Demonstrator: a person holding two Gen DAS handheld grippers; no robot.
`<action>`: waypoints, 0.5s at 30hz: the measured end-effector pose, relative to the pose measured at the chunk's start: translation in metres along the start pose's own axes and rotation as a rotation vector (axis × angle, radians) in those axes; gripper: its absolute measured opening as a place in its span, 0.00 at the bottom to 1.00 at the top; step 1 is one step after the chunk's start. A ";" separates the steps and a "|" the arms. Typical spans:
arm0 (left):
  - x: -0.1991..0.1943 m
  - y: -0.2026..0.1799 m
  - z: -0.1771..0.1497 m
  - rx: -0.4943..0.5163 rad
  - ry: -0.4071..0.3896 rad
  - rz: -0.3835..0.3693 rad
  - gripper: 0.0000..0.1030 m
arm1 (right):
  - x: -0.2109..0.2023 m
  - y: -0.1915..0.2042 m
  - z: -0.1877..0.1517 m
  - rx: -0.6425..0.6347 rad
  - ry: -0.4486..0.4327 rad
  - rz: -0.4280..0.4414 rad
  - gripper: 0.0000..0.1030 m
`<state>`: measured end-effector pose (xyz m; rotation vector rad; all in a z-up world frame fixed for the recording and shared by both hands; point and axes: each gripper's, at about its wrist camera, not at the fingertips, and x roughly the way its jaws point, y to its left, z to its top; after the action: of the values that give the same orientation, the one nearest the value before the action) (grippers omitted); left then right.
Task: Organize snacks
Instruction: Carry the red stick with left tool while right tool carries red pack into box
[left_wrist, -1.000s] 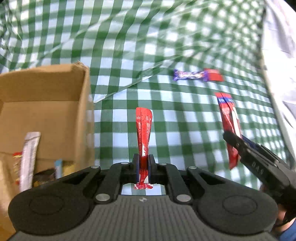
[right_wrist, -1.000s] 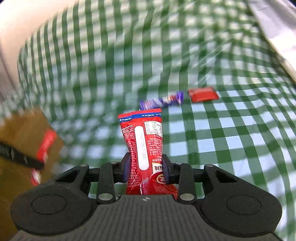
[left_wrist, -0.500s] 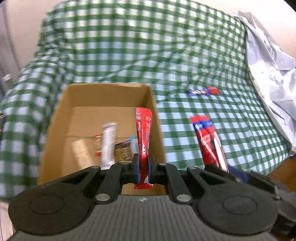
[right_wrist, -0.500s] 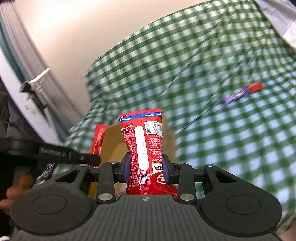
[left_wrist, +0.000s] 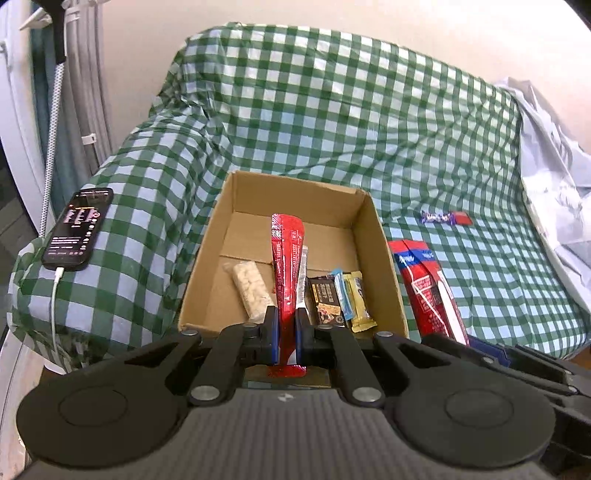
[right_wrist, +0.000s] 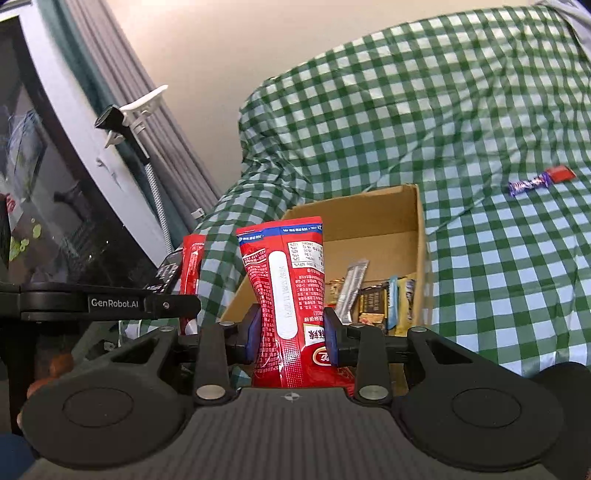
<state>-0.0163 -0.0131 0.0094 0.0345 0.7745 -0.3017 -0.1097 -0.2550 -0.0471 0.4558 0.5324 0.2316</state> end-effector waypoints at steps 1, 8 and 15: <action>-0.002 0.002 -0.001 -0.004 -0.005 -0.002 0.08 | 0.001 0.001 0.001 -0.006 0.000 -0.001 0.35; -0.008 0.008 -0.003 -0.016 -0.020 -0.014 0.08 | -0.007 0.011 -0.001 -0.030 -0.002 -0.023 0.35; -0.005 0.009 -0.001 -0.022 -0.018 -0.006 0.08 | -0.004 0.013 -0.001 -0.040 0.010 -0.026 0.35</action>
<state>-0.0180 -0.0026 0.0115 0.0092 0.7604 -0.2988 -0.1151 -0.2441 -0.0399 0.4084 0.5424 0.2190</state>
